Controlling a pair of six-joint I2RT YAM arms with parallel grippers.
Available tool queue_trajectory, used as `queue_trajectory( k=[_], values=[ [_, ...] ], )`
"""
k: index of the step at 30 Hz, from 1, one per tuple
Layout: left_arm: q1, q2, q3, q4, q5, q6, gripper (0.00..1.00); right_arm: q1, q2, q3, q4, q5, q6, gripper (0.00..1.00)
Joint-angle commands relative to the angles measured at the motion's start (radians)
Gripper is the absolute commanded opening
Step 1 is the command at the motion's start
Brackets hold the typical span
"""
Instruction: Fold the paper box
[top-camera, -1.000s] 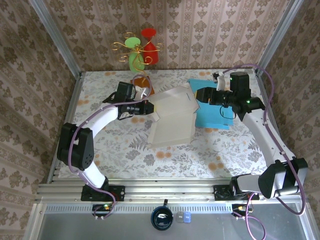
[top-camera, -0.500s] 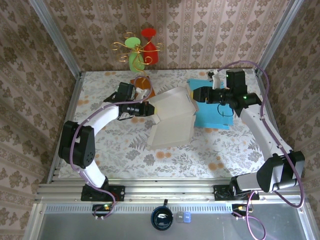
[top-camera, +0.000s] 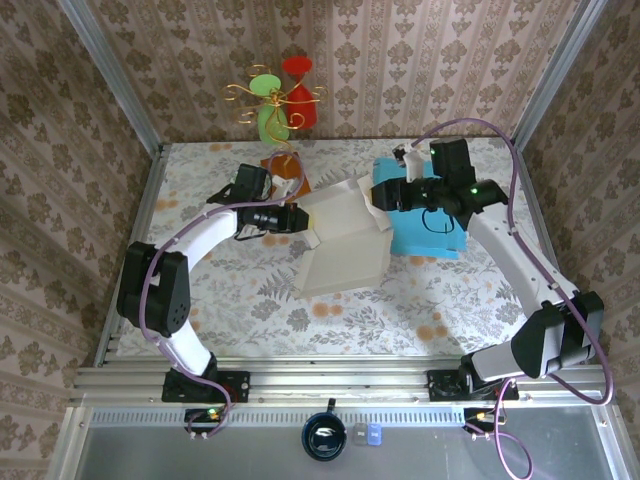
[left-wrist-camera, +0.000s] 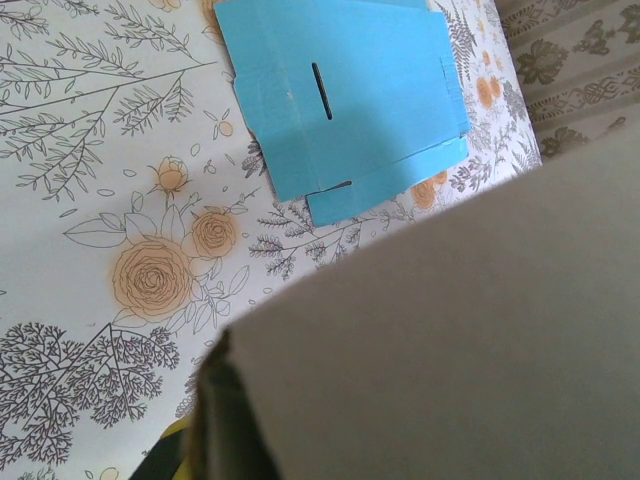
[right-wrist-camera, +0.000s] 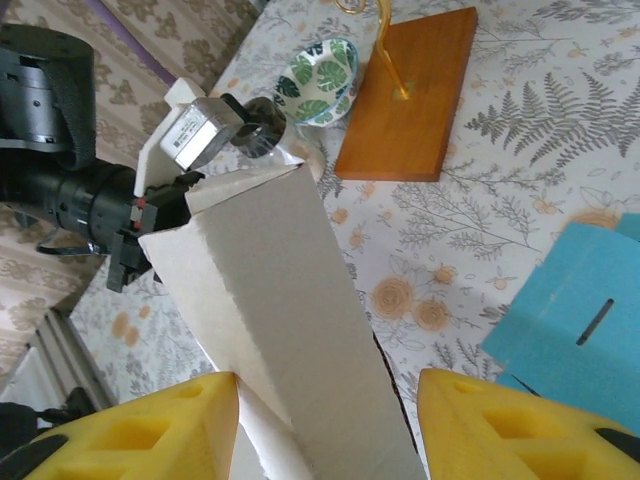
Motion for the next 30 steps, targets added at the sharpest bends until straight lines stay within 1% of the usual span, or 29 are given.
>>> queue_trajectory(
  k=[1, 8, 12, 16, 21, 25, 28, 30],
  values=[
    [0.0, -0.028, 0.009, -0.002, 0.031, 0.026, 0.0, 0.035, 0.008, 0.042, -0.064, 0.152, -0.069, 0.52],
    [-0.006, -0.04, 0.004, -0.014, 0.022, 0.031, 0.0, 0.139, 0.047, 0.088, -0.126, 0.4, -0.15, 0.52],
    [-0.008, -0.045, 0.0, -0.016, 0.017, 0.031, 0.0, 0.173, 0.07, 0.109, -0.141, 0.504, -0.162, 0.5],
    [-0.009, -0.047, -0.001, -0.02, 0.006, 0.028, 0.0, 0.2, 0.09, 0.137, -0.16, 0.608, -0.159, 0.39],
    [-0.022, -0.042, 0.022, -0.053, -0.039, 0.008, 0.0, 0.262, 0.143, 0.193, -0.217, 0.777, -0.148, 0.24],
    [-0.044, -0.033, 0.054, -0.102, -0.097, -0.021, 0.0, 0.299, 0.206, 0.249, -0.291, 0.909, -0.093, 0.13],
    [-0.056, -0.024, 0.076, -0.128, -0.12, -0.046, 0.0, 0.318, 0.262, 0.299, -0.364, 1.009, -0.035, 0.06],
    [-0.059, -0.021, 0.087, -0.142, -0.156, -0.061, 0.0, 0.328, 0.3, 0.336, -0.418, 1.089, 0.009, 0.02]
  ],
)
